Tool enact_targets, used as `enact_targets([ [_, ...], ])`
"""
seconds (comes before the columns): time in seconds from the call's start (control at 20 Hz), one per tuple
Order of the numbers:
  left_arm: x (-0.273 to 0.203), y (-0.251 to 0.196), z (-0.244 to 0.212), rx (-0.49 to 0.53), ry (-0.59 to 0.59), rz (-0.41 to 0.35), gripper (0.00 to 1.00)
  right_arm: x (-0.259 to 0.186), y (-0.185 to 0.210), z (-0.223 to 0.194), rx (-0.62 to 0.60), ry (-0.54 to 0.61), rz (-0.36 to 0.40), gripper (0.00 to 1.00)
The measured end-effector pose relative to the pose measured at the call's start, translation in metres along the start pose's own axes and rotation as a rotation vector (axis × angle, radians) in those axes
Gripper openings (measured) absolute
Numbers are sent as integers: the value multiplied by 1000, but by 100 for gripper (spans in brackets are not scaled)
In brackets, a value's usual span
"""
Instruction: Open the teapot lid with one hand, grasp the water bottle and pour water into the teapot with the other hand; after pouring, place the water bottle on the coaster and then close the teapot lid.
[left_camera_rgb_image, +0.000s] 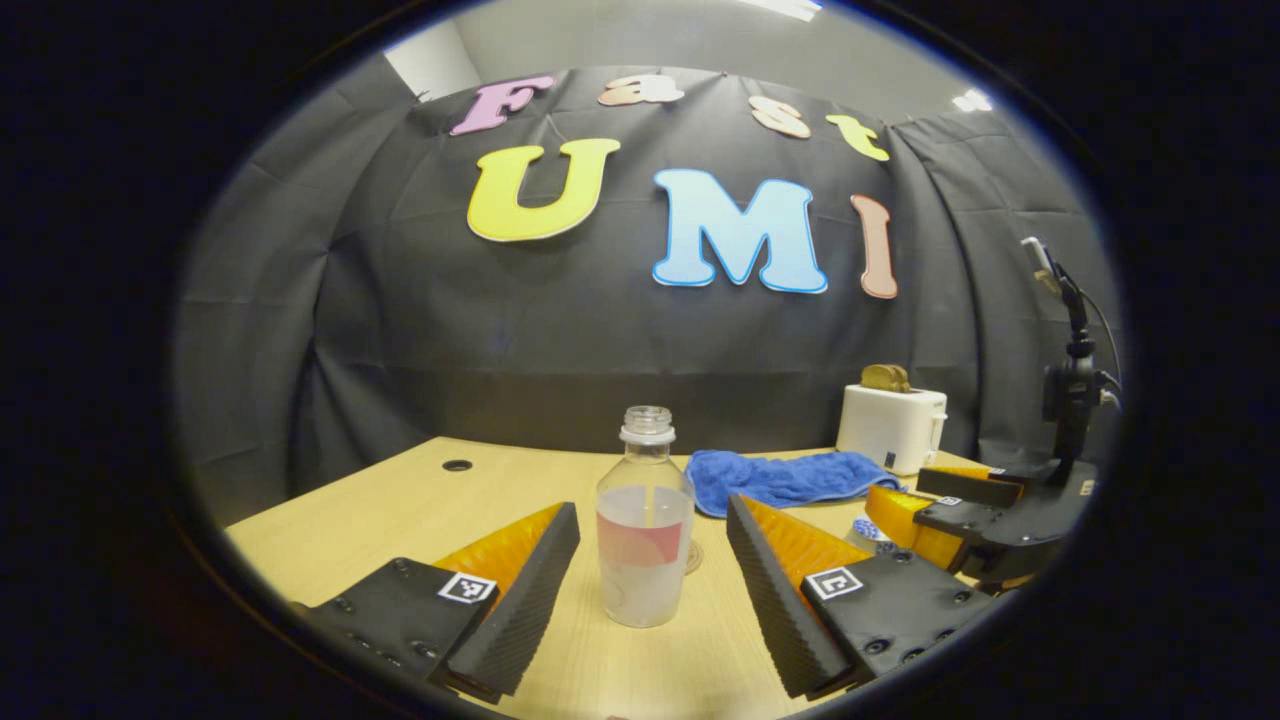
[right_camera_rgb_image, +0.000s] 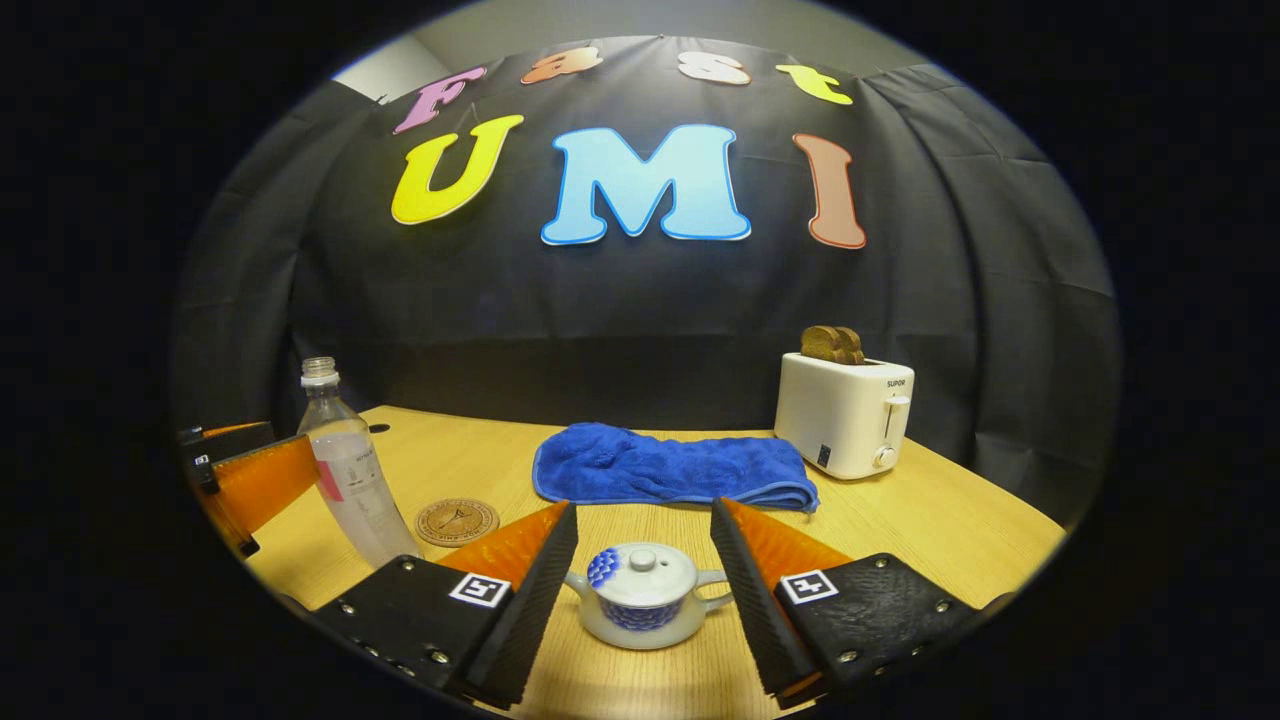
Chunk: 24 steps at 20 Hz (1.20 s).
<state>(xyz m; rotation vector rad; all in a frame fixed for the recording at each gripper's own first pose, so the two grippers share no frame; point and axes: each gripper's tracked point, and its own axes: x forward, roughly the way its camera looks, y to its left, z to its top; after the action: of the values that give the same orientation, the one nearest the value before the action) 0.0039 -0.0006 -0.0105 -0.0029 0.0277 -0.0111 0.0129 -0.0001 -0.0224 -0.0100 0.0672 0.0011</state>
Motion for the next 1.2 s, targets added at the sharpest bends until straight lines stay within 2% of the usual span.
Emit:
enact_targets([
  [0.15, 1, 1, -2, 2, 5, -1, 100, 4, 0, -6, 6, 25, 4, 82],
  [0.2, 1, 1, -4, 1, 7, -1, 100, 5, -1, -8, 3, 31, 2, 77],
  [0.25, 2, 1, -3, 0, 8, -2, 100, 5, 0, -8, 3, 35, 6, 66],
  [0.4, 3, 1, -7, -2, 14, -4, 100, 9, -1, -13, -9, 52, 5, 65],
  [0.45, 4, 1, -7, -2, 16, -6, 100, 10, 2, -15, -7, 58, 14, 54],
  [0.5, 3, -1, -9, -2, 19, -9, 100, 9, 2, -17, -5, 63, 18, 50],
  [0.6, 4, 0, -9, -2, 19, -10, 100, 11, 0, -17, -8, 63, 11, 50],
  [0.65, 5, 0, -8, -3, 20, -10, 100, 11, -1, -17, 4, 68, 12, 27],
  [0.7, 5, 1, -9, -6, 20, -10, 100, 10, -2, -17, 5, 68, 14, 23],
  [1.1, 8, 2, -15, -13, 34, -6, 100, 6, 2, -16, -34, 69, 31, 23],
  [1.15, 9, 2, -15, -13, 36, -6, 100, -8, -9, -6, -12, 50, 13, 23],
  [1.2, 8, 2, -17, -14, 38, -5, 100, 7, -8, -15, 1, 65, 14, 13],
])
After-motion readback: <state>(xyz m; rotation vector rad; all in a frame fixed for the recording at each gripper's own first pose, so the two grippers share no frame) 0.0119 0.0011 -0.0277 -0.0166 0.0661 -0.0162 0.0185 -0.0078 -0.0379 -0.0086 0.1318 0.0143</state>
